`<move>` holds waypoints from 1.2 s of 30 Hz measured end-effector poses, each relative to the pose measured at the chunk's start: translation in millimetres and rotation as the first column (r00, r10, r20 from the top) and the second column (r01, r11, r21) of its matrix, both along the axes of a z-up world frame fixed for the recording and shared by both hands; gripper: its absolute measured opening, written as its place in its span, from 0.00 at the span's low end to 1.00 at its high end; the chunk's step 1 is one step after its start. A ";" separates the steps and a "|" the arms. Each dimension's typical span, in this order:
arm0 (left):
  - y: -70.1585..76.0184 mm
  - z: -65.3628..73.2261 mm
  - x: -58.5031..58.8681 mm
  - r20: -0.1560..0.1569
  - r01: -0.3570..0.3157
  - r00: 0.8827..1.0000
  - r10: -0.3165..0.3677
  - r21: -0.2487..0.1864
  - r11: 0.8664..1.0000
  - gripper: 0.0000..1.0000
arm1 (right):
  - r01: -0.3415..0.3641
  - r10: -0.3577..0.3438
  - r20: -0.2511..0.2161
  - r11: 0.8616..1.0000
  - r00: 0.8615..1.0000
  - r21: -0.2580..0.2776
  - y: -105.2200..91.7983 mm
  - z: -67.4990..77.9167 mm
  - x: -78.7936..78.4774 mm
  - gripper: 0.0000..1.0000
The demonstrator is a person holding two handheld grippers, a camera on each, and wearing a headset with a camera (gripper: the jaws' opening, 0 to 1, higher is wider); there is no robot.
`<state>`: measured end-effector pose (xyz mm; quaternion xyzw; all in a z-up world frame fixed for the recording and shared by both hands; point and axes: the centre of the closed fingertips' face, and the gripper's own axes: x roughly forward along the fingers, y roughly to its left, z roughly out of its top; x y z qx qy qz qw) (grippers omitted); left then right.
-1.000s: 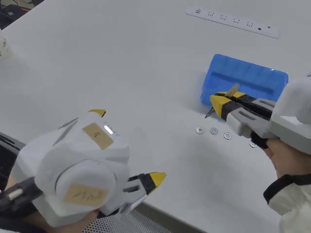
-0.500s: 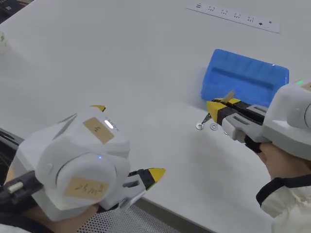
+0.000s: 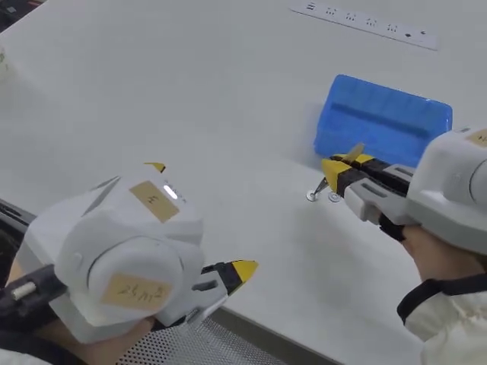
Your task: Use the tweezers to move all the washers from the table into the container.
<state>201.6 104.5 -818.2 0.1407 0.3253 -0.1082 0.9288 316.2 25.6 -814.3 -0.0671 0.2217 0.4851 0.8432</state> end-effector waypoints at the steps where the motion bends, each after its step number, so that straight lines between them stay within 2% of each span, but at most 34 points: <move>1: 0.0 0.0 0.0 0.000 0.000 1.000 0.000 0.001 1.000 0.89 | -0.007 0.007 0.008 1.000 1.000 -0.007 0.3 -0.1 -0.8 0.03; 4: 0.1 -0.6 -0.2 -0.003 -0.001 1.000 0.001 0.003 1.000 0.89 | -0.012 0.012 0.015 1.000 1.000 -0.024 0.3 -0.3 -2.6 0.03; 7: 0.0 -0.9 -0.1 -0.005 -0.001 1.000 0.001 0.004 1.000 0.89 | -0.026 0.030 0.056 0.998 0.998 -0.060 -0.1 -1.1 -3.2 0.03; 9: 0.1 -1.2 0.0 -0.006 -0.002 1.000 0.002 0.006 1.000 0.89 | -0.036 0.041 0.066 0.997 0.997 -0.070 1.2 -1.2 -4.9 0.04; 12: -0.3 -1.2 0.2 -0.007 -0.001 1.000 0.001 0.007 1.000 0.89 | -0.040 0.044 0.062 0.997 0.997 -0.067 2.2 -1.4 -4.4 0.04; 15: -0.4 -1.4 0.2 -0.008 0.000 1.000 0.000 0.008 1.000 0.89 | -0.015 0.015 0.005 1.000 1.000 -0.020 3.9 -0.6 -4.0 0.04; 19: -0.6 -1.4 0.1 -0.009 0.001 1.000 0.000 0.008 1.000 0.89 | -0.021 0.022 0.023 0.999 1.000 -0.033 2.9 -1.2 -2.5 0.04; 26: -0.6 -1.4 -0.2 -0.010 0.001 1.000 -0.001 0.008 1.000 0.89 | -0.018 0.018 0.002 1.000 1.000 -0.019 3.3 -0.1 -3.4 0.04; 36: 0.1 -1.5 -0.6 -0.009 -0.001 1.000 0.001 0.009 1.000 0.88 | -0.026 0.026 0.008 0.999 1.000 -0.034 3.0 -2.1 -5.8 0.03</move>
